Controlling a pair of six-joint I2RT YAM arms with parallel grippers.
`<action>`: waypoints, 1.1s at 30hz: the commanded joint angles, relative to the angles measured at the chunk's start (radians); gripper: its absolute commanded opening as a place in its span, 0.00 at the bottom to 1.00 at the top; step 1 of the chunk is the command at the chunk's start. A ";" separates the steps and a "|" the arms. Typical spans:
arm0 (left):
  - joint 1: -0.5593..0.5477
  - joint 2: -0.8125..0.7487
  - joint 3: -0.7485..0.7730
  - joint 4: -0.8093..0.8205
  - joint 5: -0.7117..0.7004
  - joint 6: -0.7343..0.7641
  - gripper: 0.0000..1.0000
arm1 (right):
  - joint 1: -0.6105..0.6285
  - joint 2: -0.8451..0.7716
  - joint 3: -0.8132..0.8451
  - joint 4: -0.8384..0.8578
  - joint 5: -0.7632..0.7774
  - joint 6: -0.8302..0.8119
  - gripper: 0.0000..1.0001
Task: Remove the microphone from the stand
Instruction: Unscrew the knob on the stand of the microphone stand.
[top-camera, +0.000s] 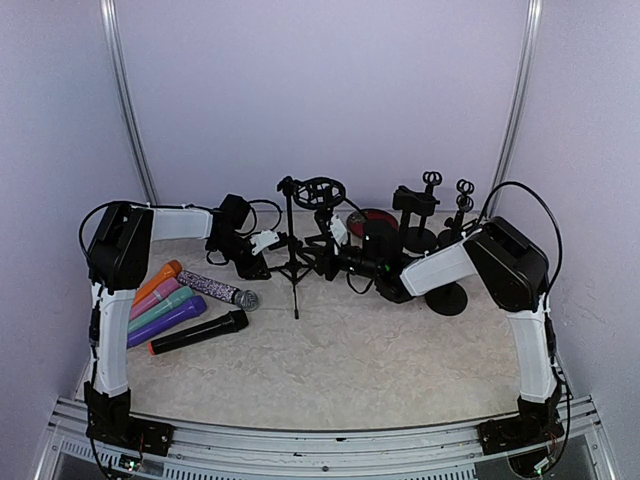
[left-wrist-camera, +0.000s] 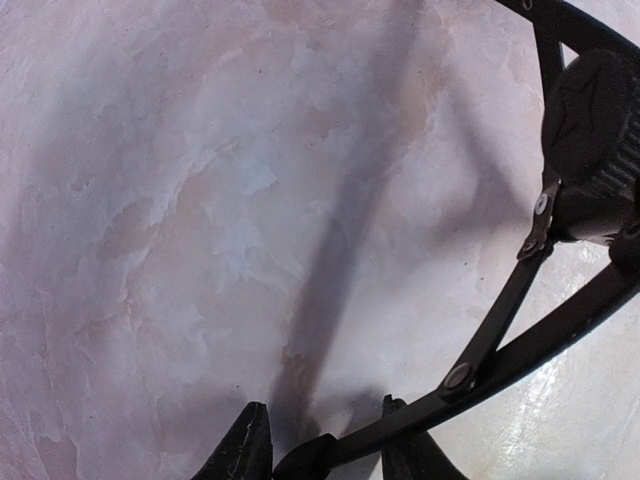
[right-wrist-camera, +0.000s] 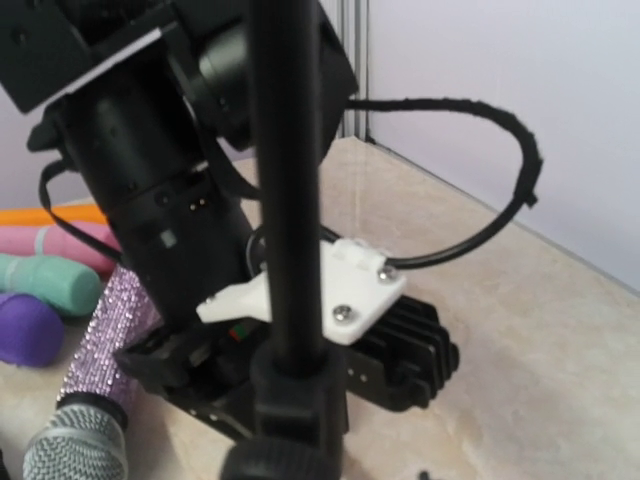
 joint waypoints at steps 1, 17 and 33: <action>-0.009 0.013 0.012 -0.021 -0.013 0.013 0.36 | 0.009 -0.040 0.016 0.032 0.003 0.023 0.38; -0.009 0.010 0.010 -0.027 -0.026 0.024 0.36 | 0.013 0.002 0.079 0.007 -0.030 0.044 0.34; -0.010 0.010 0.010 -0.030 -0.035 0.030 0.36 | 0.012 -0.009 0.021 0.005 -0.026 0.041 0.36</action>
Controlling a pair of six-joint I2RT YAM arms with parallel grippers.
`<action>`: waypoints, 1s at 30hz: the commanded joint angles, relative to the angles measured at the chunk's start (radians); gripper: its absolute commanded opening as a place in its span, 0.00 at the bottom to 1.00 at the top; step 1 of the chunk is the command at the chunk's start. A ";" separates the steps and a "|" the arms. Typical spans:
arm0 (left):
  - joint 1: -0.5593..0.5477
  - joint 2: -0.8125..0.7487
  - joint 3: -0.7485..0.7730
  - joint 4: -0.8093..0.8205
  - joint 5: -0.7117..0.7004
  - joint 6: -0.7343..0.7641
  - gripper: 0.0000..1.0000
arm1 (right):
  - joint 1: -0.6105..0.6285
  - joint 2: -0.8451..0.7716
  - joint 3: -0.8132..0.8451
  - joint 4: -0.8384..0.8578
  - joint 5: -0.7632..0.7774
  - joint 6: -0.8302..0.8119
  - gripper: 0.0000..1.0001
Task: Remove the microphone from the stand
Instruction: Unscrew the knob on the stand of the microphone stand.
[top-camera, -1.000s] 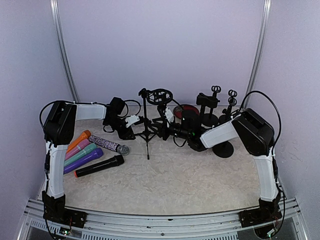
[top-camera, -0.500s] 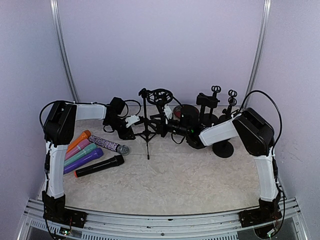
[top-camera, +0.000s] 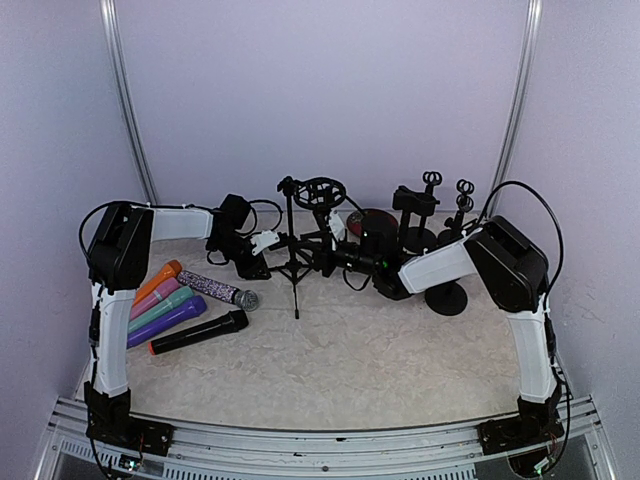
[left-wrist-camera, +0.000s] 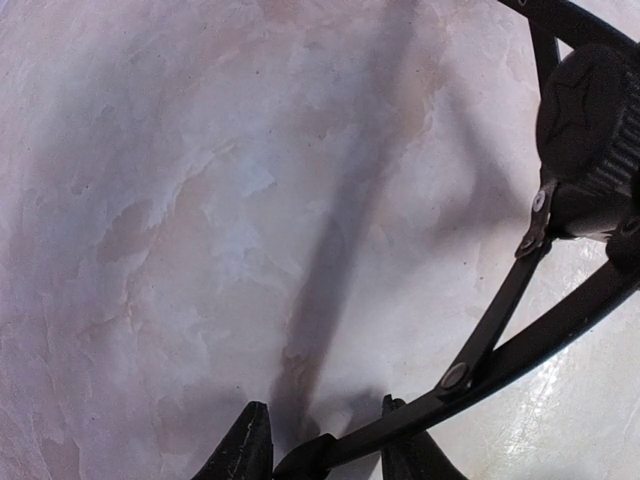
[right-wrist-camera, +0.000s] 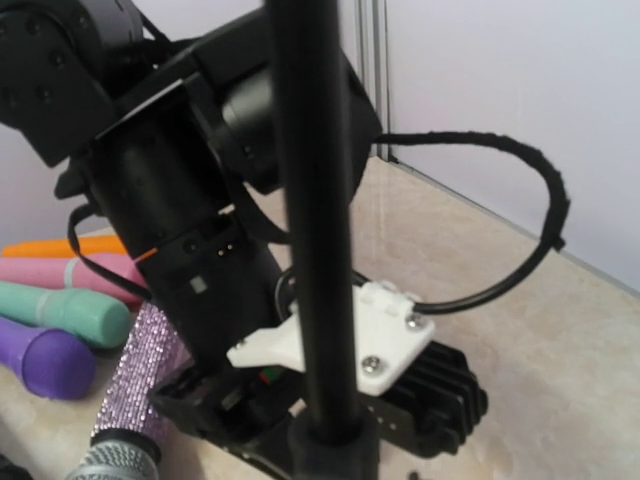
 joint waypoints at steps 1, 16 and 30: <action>-0.007 0.009 0.009 -0.030 -0.028 0.019 0.36 | 0.003 -0.008 -0.011 0.008 0.000 -0.008 0.36; -0.008 0.007 0.010 -0.032 -0.036 0.024 0.35 | 0.001 -0.004 -0.015 -0.008 -0.031 0.001 0.16; -0.015 0.028 0.026 -0.008 -0.088 0.014 0.25 | -0.019 0.019 -0.037 0.072 -0.179 0.309 0.00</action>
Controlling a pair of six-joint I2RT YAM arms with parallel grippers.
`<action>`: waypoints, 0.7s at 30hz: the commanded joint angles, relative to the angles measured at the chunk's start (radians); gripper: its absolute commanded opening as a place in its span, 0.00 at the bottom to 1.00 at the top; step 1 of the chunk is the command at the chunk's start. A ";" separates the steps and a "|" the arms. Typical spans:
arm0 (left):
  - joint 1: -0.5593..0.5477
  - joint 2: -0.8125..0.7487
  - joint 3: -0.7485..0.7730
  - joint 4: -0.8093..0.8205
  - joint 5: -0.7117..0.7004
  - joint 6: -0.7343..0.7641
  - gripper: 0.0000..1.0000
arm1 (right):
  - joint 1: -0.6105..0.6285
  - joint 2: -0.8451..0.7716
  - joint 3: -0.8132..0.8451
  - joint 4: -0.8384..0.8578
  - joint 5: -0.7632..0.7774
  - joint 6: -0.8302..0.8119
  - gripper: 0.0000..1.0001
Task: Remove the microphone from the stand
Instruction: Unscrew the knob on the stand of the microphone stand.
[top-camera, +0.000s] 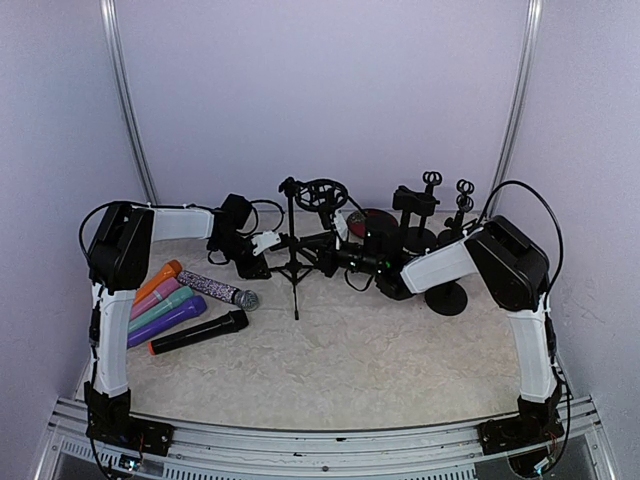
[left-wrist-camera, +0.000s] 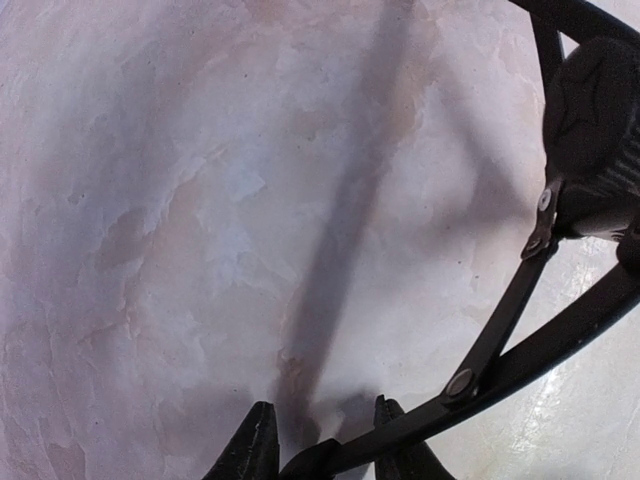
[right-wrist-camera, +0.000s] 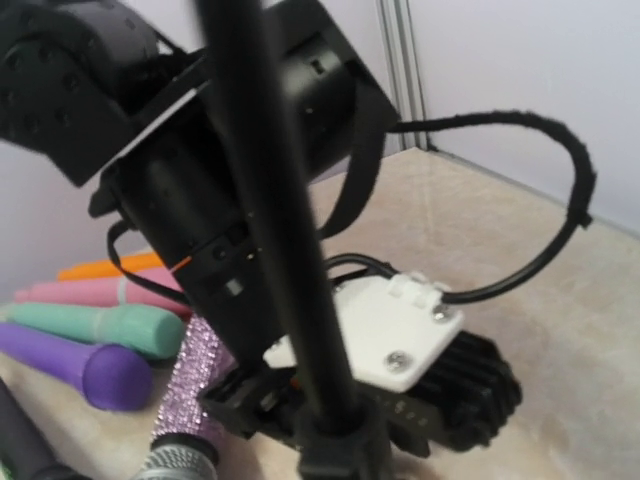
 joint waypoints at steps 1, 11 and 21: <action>-0.011 0.037 0.033 -0.008 -0.071 -0.002 0.20 | -0.007 0.023 -0.026 0.059 -0.121 0.209 0.00; -0.011 0.057 0.051 0.005 -0.085 -0.016 0.11 | -0.029 0.069 -0.002 0.090 -0.238 0.445 0.00; -0.014 0.082 0.079 0.015 -0.120 -0.017 0.09 | -0.058 0.113 0.054 0.074 -0.372 0.707 0.00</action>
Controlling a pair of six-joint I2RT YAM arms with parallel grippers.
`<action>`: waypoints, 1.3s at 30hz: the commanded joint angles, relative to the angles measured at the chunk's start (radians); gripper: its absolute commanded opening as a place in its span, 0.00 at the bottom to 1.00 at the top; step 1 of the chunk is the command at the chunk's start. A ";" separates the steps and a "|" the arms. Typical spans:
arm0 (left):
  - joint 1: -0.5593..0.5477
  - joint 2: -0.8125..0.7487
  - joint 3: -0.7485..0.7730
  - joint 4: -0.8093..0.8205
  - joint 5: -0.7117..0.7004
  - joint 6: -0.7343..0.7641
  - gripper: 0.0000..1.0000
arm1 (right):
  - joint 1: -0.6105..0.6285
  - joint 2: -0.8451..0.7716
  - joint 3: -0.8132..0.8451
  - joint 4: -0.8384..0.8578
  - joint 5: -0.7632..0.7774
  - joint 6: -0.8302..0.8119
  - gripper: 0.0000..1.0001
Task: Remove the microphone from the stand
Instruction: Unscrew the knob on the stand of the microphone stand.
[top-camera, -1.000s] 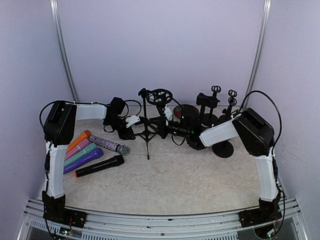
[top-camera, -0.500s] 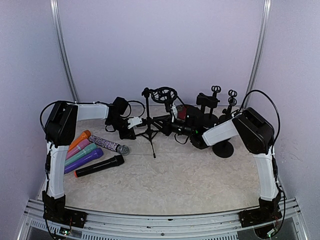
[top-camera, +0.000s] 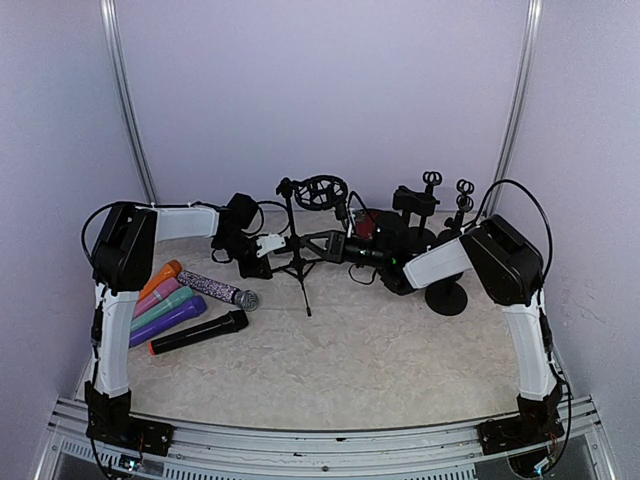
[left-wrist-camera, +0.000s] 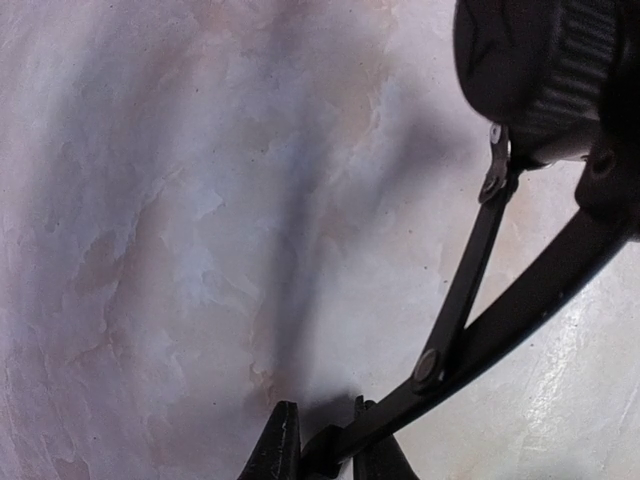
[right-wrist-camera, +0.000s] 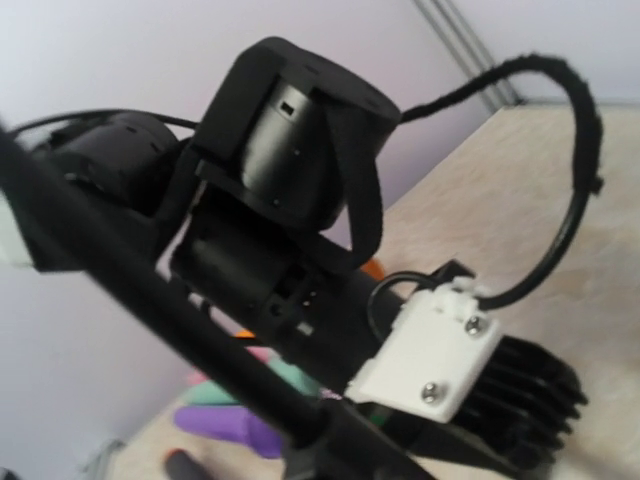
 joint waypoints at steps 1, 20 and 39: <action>0.006 0.065 0.030 0.085 -0.090 -0.079 0.08 | 0.002 0.055 0.020 -0.043 -0.208 0.213 0.00; -0.006 0.079 0.047 0.070 -0.086 -0.064 0.04 | -0.042 -0.153 -0.075 -0.338 0.130 -0.348 0.72; 0.049 -0.090 -0.040 0.013 0.126 -0.084 0.48 | -0.055 -0.038 0.006 -0.381 0.160 -0.358 0.49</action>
